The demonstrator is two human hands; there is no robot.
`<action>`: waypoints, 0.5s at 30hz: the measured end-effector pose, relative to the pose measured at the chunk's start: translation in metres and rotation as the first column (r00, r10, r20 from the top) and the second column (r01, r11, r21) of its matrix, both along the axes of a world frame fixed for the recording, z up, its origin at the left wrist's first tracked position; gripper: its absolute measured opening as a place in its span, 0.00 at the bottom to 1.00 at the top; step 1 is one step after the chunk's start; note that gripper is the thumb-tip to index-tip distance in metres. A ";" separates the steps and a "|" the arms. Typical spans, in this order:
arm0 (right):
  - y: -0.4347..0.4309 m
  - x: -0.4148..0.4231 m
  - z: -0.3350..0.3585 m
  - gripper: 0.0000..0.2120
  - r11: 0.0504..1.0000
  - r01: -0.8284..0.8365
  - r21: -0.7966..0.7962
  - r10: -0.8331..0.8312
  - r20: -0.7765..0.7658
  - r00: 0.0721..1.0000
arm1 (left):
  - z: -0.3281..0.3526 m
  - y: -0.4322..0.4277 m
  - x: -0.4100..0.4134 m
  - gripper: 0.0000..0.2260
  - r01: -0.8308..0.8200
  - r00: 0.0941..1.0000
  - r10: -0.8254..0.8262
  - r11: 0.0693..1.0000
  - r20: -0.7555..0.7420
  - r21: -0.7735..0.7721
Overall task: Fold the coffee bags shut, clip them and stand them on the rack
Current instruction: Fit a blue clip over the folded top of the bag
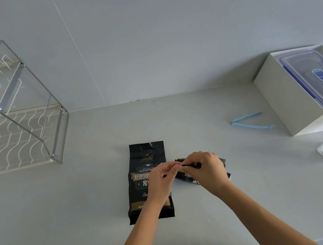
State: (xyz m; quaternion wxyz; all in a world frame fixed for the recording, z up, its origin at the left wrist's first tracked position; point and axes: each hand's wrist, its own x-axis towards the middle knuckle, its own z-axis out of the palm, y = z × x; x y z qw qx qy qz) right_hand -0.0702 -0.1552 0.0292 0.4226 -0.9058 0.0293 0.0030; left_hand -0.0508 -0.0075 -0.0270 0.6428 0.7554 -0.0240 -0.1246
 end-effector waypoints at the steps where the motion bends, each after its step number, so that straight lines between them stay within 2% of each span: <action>1: 0.000 0.003 0.003 0.04 0.995 -0.081 -0.063 0.081 -0.011 0.997 | -0.001 0.000 0.000 0.07 0.001 1.000 -0.002 0.999 0.022 0.033; 3: -0.002 0.007 0.012 0.04 0.951 -0.254 -0.174 0.246 -0.070 0.967 | -0.002 0.002 0.000 0.09 0.008 0.998 -0.012 0.997 0.059 0.075; 5: -0.011 0.010 0.018 0.06 0.938 -0.312 -0.153 0.291 -0.143 0.946 | -0.003 0.003 0.000 0.08 -0.004 0.998 -0.002 0.996 0.061 0.087; 9: -0.040 0.004 0.018 0.07 0.954 -0.250 -0.166 0.217 -0.198 0.956 | -0.002 0.001 -0.002 0.08 -0.036 0.999 0.034 0.998 0.028 0.057; 13: -0.072 -0.018 0.010 0.10 0.966 -0.180 -0.185 0.134 -0.238 0.962 | 0.007 0.004 0.002 0.07 -0.009 0.989 0.013 1.000 -0.150 0.030; 15: -0.079 -0.027 0.005 0.09 0.971 -0.145 -0.192 0.098 -0.234 0.967 | 0.017 0.002 0.008 0.08 0.004 0.991 0.005 0.998 -0.137 0.066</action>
